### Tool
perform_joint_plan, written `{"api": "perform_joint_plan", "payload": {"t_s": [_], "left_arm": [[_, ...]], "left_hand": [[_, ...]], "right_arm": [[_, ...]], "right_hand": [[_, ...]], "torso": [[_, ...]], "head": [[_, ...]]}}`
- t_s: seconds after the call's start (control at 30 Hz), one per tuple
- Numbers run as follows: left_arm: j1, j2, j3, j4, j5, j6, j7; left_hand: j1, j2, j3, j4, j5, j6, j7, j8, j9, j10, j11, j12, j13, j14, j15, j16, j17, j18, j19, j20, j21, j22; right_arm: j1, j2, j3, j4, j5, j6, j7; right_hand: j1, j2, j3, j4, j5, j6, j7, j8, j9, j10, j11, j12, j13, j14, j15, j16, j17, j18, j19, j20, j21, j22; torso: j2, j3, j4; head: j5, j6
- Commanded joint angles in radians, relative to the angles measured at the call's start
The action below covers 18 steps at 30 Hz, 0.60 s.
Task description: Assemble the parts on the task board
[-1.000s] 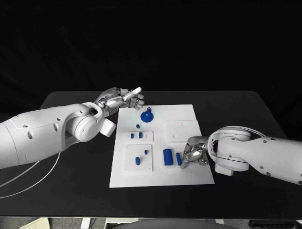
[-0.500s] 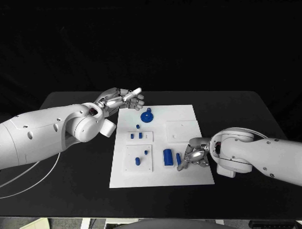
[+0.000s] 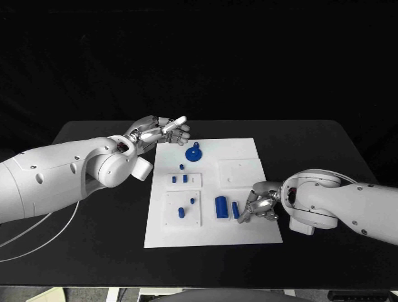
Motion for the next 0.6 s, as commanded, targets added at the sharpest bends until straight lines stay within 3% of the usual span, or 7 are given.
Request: {"api": "perform_joint_plan", "payload": {"t_s": [0.03, 0.1, 0.2, 0.6], "left_arm": [[0.001, 0.001, 0.001, 0.002, 0.005, 0.013, 0.006], [0.001, 0.001, 0.001, 0.002, 0.005, 0.013, 0.006], [0.001, 0.001, 0.001, 0.002, 0.005, 0.013, 0.006], [0.001, 0.001, 0.001, 0.002, 0.005, 0.012, 0.005]], "left_hand": [[0.011, 0.001, -0.006, -0.001, 0.003, 0.005, 0.012, 0.005, -0.001, 0.009, 0.001, -0.006, -0.001, 0.004, 0.002, 0.004, -0.001, 0.017, 0.008, -0.002, -0.006, 0.004], [0.012, 0.001, -0.007, -0.001, 0.003, 0.005, 0.012, 0.005, -0.001, 0.009, 0.001, -0.006, -0.001, 0.004, 0.002, 0.004, -0.002, 0.017, 0.008, -0.001, -0.006, 0.004], [0.014, 0.002, -0.007, -0.001, 0.003, 0.005, 0.012, 0.005, -0.001, 0.009, 0.001, -0.006, -0.001, 0.004, 0.002, 0.004, -0.002, 0.017, 0.008, -0.001, -0.007, 0.004], [0.021, 0.003, -0.009, -0.001, 0.003, 0.005, 0.012, 0.005, -0.002, 0.009, 0.001, -0.006, -0.001, 0.004, 0.002, 0.004, -0.002, 0.017, 0.009, -0.001, -0.008, 0.006]], "right_arm": [[-0.003, -0.002, -0.002, -0.002, -0.002, -0.001, 0.018], [-0.003, -0.003, -0.002, -0.002, -0.002, -0.001, 0.02], [-0.003, -0.004, -0.002, -0.002, -0.002, 0.001, 0.021], [-0.003, -0.008, -0.002, -0.003, 0.0, 0.01, 0.022]], "right_hand": [[-0.007, 0.018, -0.003, 0.002, -0.001, 0.001, 0.001, 0.003, 0.001, -0.003, 0.002, -0.004, -0.001, -0.004, -0.004, -0.007, 0.002, 0.046, -0.001, -0.001, -0.006, 0.004], [-0.016, 0.035, -0.003, 0.005, -0.001, 0.003, 0.001, 0.003, 0.0, -0.003, 0.001, -0.005, -0.001, -0.004, -0.004, -0.007, 0.002, 0.046, -0.001, 0.0, -0.007, 0.004], [-0.025, 0.043, -0.003, 0.007, -0.001, 0.005, 0.0, 0.003, -0.001, -0.003, 0.001, -0.005, -0.001, -0.004, -0.004, -0.008, 0.002, 0.046, -0.001, 0.001, -0.007, 0.005], [-0.045, 0.029, -0.006, 0.009, -0.001, 0.006, 0.0, 0.002, -0.002, -0.003, 0.0, -0.005, -0.002, -0.004, -0.005, -0.008, 0.002, 0.046, -0.001, 0.001, -0.007, 0.005]], "torso": [[0.0, 0.0006, -0.0002], [0.0, 0.0004, -0.0001], [0.0, 0.0001, 0.0002], [0.0, -0.0003, 0.0002]], "head": [[0.001, -0.001], [0.001, 0.0], [0.001, 0.0], [0.001, -0.002]]}}
